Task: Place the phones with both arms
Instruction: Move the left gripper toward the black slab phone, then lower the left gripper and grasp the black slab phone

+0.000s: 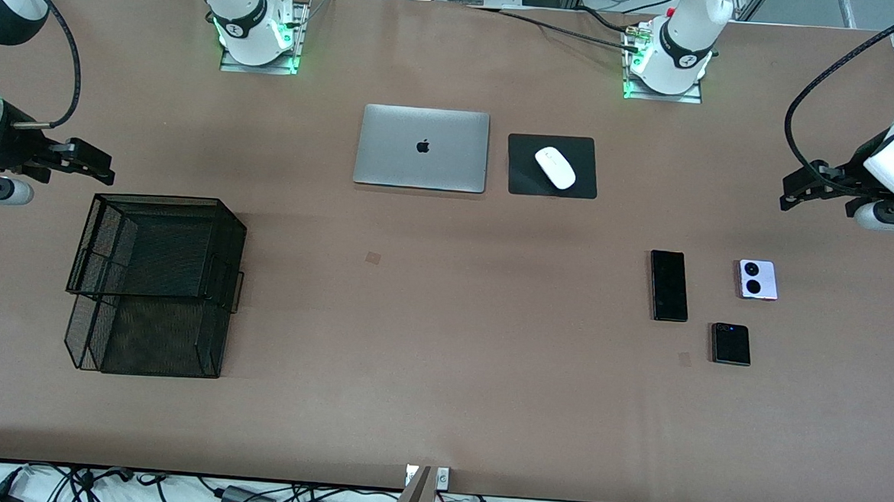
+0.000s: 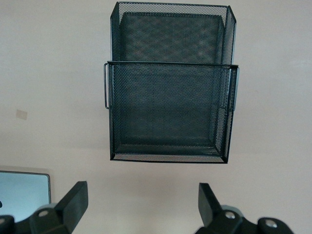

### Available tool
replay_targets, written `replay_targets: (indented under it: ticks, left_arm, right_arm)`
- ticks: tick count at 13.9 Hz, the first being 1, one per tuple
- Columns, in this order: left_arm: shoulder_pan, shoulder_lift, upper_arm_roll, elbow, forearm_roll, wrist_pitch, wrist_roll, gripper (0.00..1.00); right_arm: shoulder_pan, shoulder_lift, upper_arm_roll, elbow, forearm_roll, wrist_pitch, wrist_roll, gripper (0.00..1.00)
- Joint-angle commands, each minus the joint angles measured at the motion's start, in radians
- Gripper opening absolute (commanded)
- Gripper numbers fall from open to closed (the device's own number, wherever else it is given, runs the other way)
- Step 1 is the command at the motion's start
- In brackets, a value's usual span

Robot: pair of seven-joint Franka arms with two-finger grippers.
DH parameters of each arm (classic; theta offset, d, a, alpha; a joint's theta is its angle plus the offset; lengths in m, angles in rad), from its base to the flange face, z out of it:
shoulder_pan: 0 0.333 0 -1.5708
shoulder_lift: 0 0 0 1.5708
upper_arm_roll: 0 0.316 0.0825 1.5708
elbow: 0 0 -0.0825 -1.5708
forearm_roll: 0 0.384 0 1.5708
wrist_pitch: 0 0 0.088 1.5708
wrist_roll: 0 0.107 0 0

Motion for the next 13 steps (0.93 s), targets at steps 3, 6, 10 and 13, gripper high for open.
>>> replay_targets:
  ticks: [3, 6, 10, 13]
  left_arm:
    - [-0.001, 0.037, 0.002, 0.03, 0.006, -0.058, 0.004, 1.0]
    - [-0.009, 0.094, 0.003, 0.057, 0.006, -0.058, 0.009, 1.0]
    - [-0.009, 0.206, 0.002, 0.048, 0.007, -0.035, 0.018, 1.0]
    - [-0.015, 0.272, 0.0, -0.002, 0.009, 0.111, 0.018, 1.0]
  right_arm:
    - [-0.009, -0.024, 0.007, -0.021, -0.005, 0.003, 0.003, 1.0]
    - [-0.009, -0.015, 0.007, -0.001, -0.007, 0.015, 0.0, 1.0]
    - [-0.009, -0.008, 0.007, 0.002, -0.007, 0.012, 0.003, 1.0]
    - [-0.009, 0.001, 0.007, 0.003, -0.007, 0.013, 0.003, 1.0]
